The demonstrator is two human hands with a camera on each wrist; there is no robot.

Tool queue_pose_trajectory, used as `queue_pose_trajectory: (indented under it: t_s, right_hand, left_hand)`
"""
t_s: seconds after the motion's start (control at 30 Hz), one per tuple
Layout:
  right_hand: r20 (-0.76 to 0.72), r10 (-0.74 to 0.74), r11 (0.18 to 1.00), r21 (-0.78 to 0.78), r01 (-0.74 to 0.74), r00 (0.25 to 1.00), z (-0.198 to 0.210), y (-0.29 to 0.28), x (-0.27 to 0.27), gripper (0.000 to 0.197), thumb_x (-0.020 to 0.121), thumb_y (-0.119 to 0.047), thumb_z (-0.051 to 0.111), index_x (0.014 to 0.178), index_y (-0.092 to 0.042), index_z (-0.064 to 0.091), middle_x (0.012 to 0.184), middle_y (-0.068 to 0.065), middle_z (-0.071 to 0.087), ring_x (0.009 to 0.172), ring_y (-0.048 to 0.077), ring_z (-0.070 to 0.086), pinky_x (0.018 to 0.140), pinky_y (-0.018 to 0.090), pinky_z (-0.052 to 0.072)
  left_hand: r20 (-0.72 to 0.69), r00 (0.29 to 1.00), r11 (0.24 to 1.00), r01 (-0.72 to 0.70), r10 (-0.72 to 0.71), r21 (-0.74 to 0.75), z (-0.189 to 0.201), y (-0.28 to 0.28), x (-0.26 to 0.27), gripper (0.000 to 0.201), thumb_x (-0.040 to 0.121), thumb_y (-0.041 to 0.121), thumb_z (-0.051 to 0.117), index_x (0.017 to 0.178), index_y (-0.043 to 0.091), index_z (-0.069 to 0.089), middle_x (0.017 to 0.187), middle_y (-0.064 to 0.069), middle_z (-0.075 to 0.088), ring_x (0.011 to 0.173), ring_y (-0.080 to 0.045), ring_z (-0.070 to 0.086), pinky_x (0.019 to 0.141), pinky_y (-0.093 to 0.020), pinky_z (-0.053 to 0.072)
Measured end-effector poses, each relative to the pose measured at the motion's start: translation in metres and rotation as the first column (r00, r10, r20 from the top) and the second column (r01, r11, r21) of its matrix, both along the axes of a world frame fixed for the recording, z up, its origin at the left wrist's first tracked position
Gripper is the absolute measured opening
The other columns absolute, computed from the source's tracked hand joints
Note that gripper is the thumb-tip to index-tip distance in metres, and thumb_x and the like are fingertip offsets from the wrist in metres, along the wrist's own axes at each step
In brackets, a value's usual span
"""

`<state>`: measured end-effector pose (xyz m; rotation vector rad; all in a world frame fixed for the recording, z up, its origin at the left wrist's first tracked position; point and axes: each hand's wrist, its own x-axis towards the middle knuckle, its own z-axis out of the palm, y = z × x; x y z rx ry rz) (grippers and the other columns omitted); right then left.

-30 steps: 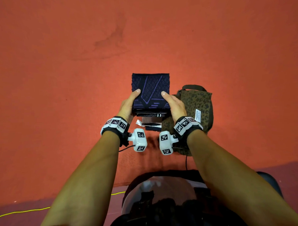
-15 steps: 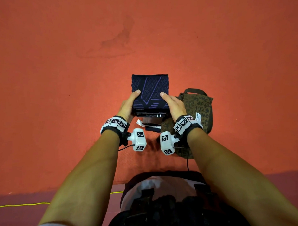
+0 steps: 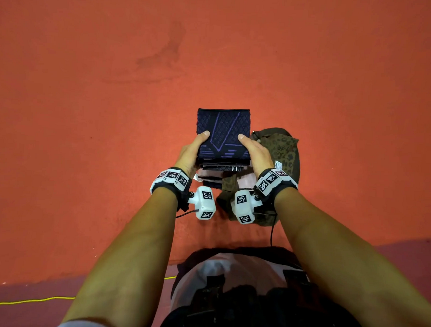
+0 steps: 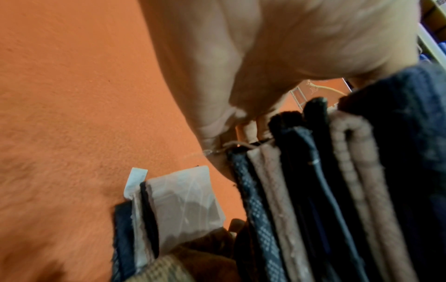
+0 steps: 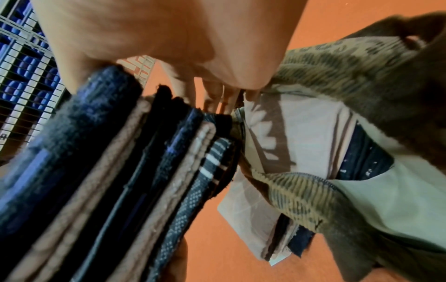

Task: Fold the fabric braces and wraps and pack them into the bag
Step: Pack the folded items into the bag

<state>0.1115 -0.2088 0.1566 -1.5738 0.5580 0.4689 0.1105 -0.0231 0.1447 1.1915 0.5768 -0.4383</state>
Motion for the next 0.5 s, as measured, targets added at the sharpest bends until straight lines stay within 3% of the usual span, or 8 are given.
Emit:
queue_pose_trajectory:
  t_s: [0.07,0.23,0.3,0.37,0.43,0.5]
  right_hand:
    - [-0.011,-0.009,1.000,-0.001,0.009,1.000,-0.002,-0.004,-0.004,0.070,0.072,-0.072,0.065,0.128,-0.031,0.064,0.134,-0.004,0.062,0.124,0.020,0.057,0.112,0.044,0.039]
    - [-0.034,-0.035,0.997,-0.064,0.033,0.999,-0.009,-0.025,-0.009,0.075,0.079,-0.076,0.056,0.140,-0.032,0.056,0.146,-0.006,0.052,0.133,0.020,0.049,0.115,0.046,0.034]
    - [-0.055,-0.063,0.993,-0.106,0.057,0.996,-0.011,-0.035,-0.009,0.083,0.070,-0.083,0.055,0.136,-0.033,0.060,0.142,-0.006,0.056,0.130,0.022,0.053,0.113,0.047,0.036]
    - [-0.072,-0.095,0.986,-0.146,0.084,0.993,-0.017,-0.046,-0.007,0.084,0.065,-0.085,0.054,0.129,-0.032,0.066,0.135,-0.006,0.062,0.123,0.023,0.058,0.110,0.047,0.040]
    - [-0.077,-0.108,0.982,-0.166,0.095,0.991,-0.018,-0.055,-0.007,0.076,0.069,-0.082,0.053,0.120,-0.027,0.071,0.126,-0.003,0.067,0.115,0.023,0.062,0.106,0.046,0.042]
    - [-0.036,-0.102,0.977,-0.190,0.093,0.994,-0.024,-0.064,-0.007,0.063,0.080,-0.074,0.054,0.110,-0.023,0.074,0.114,-0.002,0.071,0.107,0.022,0.065,0.100,0.043,0.046]
  left_hand:
    - [-0.017,1.000,1.000,0.009,-0.009,-0.007,-0.002,-0.008,-0.001,0.071,0.063,0.057,0.078,0.115,0.009,0.071,0.112,-0.016,0.073,0.107,-0.033,0.069,0.098,-0.046,0.054]
    - [-0.049,0.998,0.999,0.050,-0.051,-0.011,-0.007,-0.034,0.002,0.056,0.068,0.043,0.077,0.110,0.007,0.070,0.113,-0.016,0.073,0.097,-0.029,0.071,0.083,-0.036,0.058]
    - [-0.058,0.995,0.997,0.077,-0.077,-0.015,-0.008,-0.044,0.004,0.049,0.072,0.036,0.074,0.110,0.006,0.069,0.109,-0.015,0.074,0.093,-0.026,0.072,0.079,-0.034,0.058]
    - [-0.074,0.992,0.995,0.100,-0.099,0.002,-0.009,-0.056,0.005,0.036,0.077,0.029,0.074,0.104,0.006,0.070,0.099,-0.012,0.075,0.088,-0.027,0.071,0.083,-0.038,0.058]
    - [-0.090,0.988,0.991,0.128,-0.124,0.047,-0.010,-0.066,0.006,0.028,0.077,0.025,0.074,0.097,0.006,0.070,0.086,-0.009,0.075,0.080,-0.027,0.070,0.082,-0.038,0.056]
    - [-0.111,0.982,0.984,0.160,-0.150,0.084,-0.012,-0.075,0.009,0.034,0.069,0.027,0.072,0.094,0.006,0.069,0.079,-0.008,0.073,0.074,-0.026,0.068,0.077,-0.037,0.054]
